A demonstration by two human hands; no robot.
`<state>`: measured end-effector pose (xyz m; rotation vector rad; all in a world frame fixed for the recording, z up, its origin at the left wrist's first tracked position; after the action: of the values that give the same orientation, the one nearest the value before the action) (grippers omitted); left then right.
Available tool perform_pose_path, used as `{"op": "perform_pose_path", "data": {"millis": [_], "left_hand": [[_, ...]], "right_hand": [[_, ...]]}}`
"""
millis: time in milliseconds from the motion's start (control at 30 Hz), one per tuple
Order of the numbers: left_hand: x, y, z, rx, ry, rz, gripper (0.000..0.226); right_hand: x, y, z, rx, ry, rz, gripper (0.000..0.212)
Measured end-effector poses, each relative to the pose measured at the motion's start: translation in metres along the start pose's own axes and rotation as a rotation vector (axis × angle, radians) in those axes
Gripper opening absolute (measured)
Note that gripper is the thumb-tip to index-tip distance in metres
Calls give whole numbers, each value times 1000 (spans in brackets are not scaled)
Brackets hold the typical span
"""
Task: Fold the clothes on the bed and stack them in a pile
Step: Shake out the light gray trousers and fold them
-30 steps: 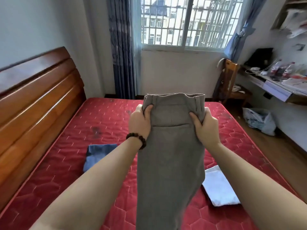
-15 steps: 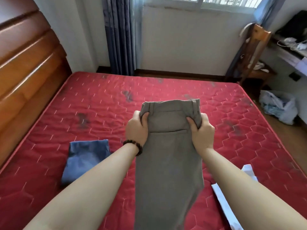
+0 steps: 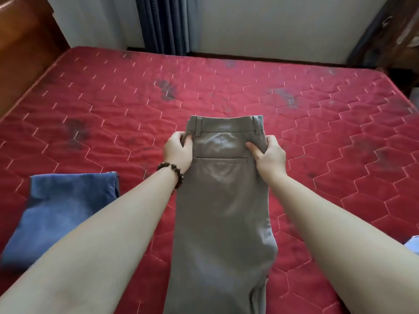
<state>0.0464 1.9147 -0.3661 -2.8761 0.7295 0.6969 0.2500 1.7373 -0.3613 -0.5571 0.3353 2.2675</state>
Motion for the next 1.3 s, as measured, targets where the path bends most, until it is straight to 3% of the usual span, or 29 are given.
{"op": "perform_pose_path", "data": {"millis": [67,167,233,333,467,600,767,1100,1167,1233,1300], "left_hand": [[24,-9,33,-95,-30,122,24],[56,-9,82,-224,-122,303,29],[70,-2,111,-309,-178,385,32],[70,9,148,-460,-372,375,44],[61,26,172,-560,-524,320,50],[62,37,171,-534,-522,236,42],[72,41,162,-345,-27,271,8],[47,-60,109,-90,28,103,13],[51,-74,117,-143,-92,141,42],[60,-69,133,-191,-413,241,72],[76,-47,140,-93,-730,331,76]], "right_hand": [[22,-15,-35,100,80,128,34],[56,-19,-92,273,295,385,73],[69,-11,-124,368,388,475,84],[75,8,-157,472,497,469,82],[78,29,-172,543,470,364,72],[85,37,-167,462,382,258,53],[94,36,-155,314,197,228,32],[87,-74,-97,38,243,150,50],[89,-92,-110,166,358,188,66],[89,-88,-123,266,571,190,75],[97,-70,-120,169,767,162,73]]}}
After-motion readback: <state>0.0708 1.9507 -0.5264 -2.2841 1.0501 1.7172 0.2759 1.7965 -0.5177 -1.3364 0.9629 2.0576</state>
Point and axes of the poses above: each hand's wrist, its own y-axis away from the middle knuckle, its own x-axis out of the palm, z = x × y, the point moved 8 cm from there along -y, towards the middle knuckle, and after that the axes turned 8 degrees about z, right-handed, at the moved point
